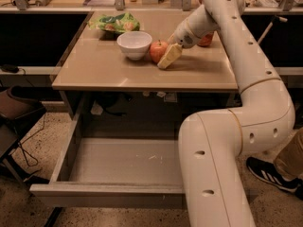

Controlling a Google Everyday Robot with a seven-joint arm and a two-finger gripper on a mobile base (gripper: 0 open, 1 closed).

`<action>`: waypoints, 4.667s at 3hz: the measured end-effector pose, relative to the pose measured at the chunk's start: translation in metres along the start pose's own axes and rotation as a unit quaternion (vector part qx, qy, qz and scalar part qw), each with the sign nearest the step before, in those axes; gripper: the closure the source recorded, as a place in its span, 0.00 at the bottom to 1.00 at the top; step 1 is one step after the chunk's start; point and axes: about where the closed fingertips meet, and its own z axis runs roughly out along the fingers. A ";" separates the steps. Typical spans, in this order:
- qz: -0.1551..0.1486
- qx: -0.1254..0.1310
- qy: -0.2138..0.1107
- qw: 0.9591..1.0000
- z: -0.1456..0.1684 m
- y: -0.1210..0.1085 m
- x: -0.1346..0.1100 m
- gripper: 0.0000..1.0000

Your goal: Place apple into top drawer

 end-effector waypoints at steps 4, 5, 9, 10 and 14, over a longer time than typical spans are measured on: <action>0.064 0.164 0.111 0.978 -0.248 0.026 0.013 1.00; 0.124 0.124 0.089 0.980 -0.250 0.048 0.026 1.00; 0.277 0.090 0.046 0.955 -0.259 0.073 0.013 1.00; 0.324 0.090 0.036 0.941 -0.297 0.098 0.016 1.00; 0.372 0.128 0.026 0.919 -0.352 0.130 0.027 1.00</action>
Offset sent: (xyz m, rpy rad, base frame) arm -0.1809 -0.1537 0.1827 -0.3057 -0.1284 -0.3704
